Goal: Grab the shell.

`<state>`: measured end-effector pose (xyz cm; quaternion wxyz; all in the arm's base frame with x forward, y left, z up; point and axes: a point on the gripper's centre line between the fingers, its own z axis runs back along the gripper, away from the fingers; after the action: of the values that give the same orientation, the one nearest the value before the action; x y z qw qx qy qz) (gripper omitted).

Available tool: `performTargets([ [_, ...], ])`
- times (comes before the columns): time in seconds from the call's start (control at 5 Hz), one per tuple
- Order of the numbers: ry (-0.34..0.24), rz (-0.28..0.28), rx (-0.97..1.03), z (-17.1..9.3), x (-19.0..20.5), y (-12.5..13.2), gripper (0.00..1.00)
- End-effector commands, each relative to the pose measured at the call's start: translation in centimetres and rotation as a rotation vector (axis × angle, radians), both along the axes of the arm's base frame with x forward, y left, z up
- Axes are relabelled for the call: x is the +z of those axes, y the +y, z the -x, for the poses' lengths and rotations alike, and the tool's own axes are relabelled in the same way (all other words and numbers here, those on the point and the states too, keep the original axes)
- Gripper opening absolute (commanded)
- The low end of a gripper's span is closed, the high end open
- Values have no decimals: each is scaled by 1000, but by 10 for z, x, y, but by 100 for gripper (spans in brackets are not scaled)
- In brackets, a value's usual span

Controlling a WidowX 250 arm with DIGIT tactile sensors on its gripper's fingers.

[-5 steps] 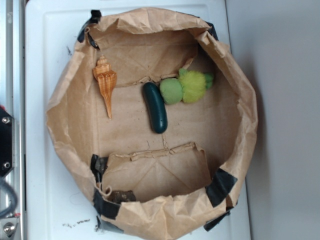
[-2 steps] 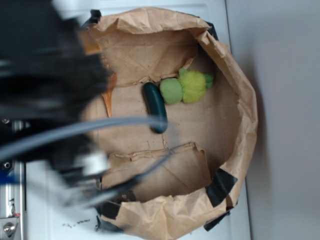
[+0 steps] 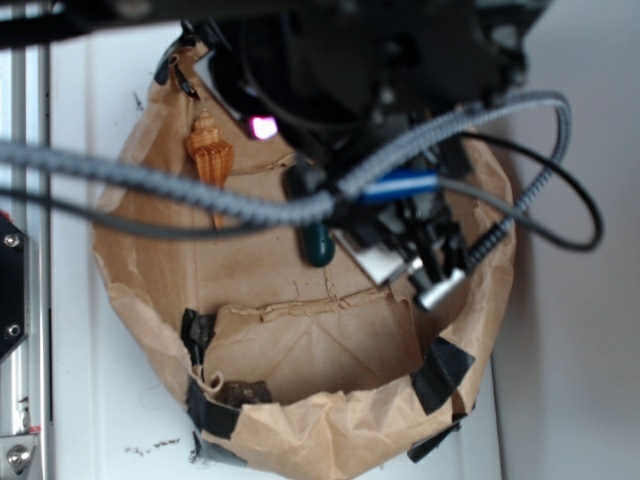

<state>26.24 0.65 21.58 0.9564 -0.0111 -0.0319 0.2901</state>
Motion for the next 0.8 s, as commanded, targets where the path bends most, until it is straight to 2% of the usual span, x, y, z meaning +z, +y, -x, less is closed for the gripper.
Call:
performTargets([
  [0.0, -66, -4, 16, -1, 18, 11, 100],
  [0.2, -61, 0, 253, -11, -32, 33, 100],
  [0.4, 41, -70, 390, -11, -65, 47, 100],
  [0.6, 220, -171, 625, 12, -92, 54, 100],
])
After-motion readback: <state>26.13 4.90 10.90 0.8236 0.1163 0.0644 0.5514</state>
